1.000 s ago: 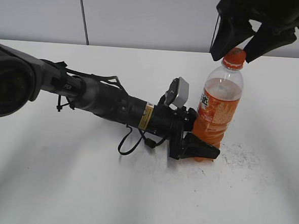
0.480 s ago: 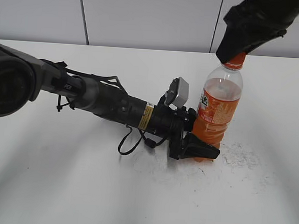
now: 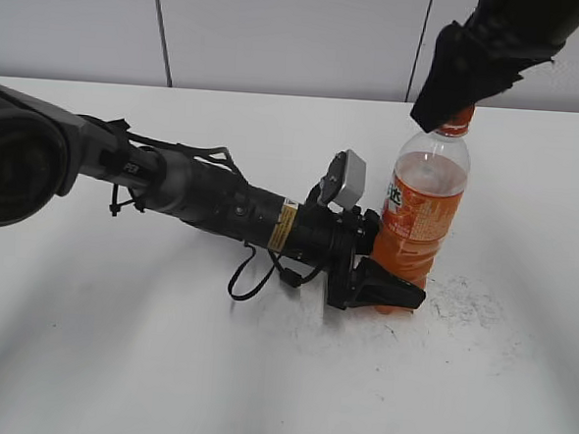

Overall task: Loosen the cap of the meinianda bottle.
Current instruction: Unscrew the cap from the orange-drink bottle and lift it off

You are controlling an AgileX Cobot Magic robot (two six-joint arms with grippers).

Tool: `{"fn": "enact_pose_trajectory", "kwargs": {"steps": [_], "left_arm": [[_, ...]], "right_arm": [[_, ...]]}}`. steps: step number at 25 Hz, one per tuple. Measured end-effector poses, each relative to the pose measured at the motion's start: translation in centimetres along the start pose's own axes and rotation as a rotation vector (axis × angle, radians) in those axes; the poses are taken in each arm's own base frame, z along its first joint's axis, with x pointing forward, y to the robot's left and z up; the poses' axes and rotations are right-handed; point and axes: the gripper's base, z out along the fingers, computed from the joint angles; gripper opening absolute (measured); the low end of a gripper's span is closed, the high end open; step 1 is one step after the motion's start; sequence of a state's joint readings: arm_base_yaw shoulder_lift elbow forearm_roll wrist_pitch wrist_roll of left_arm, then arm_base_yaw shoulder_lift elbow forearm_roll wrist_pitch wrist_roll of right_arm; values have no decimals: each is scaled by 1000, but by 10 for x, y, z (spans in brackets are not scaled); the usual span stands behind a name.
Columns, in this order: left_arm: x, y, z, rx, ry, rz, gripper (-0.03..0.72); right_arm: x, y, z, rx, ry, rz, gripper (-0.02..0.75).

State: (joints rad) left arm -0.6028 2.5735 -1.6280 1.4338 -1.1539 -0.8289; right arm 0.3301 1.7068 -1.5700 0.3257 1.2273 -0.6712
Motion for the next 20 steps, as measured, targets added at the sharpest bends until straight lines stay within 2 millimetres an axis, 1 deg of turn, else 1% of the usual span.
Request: {"fn": "enact_pose_trajectory", "kwargs": {"steps": [1,2,3,5,6,7,10,11,14,15,17,20], "left_arm": [[0,0,0,1,-1,-1,550],[0,0,0,1,-1,-1,550],[0,0,0,1,-1,-1,550],[0,0,0,2,-1,-1,550],[0,0,0,2,-1,-1,550],[0,0,0,2,-1,-1,550],[0,0,0,2,-1,-2,550],[0,0,0,2,-1,-2,550],[0,0,0,2,-1,-2,550],[0,0,0,2,-1,-2,550],[0,0,0,3,-1,-2,550],[0,0,0,3,0,0,550]], "right_arm": [[0,0,0,0,0,117,518],[0,0,0,1,0,200,544],[0,0,0,5,2,365,566],[1,-1,0,11,5,524,559],[1,-1,0,16,6,602,528],[1,-2,0,21,8,636,475],[2,-2,0,26,9,652,309],[1,-2,0,25,9,637,274],[1,-2,0,25,10,535,274],[1,-2,0,22,10,460,274],[1,-1,0,13,8,259,274],[0,-1,0,6,5,-106,274]]}}
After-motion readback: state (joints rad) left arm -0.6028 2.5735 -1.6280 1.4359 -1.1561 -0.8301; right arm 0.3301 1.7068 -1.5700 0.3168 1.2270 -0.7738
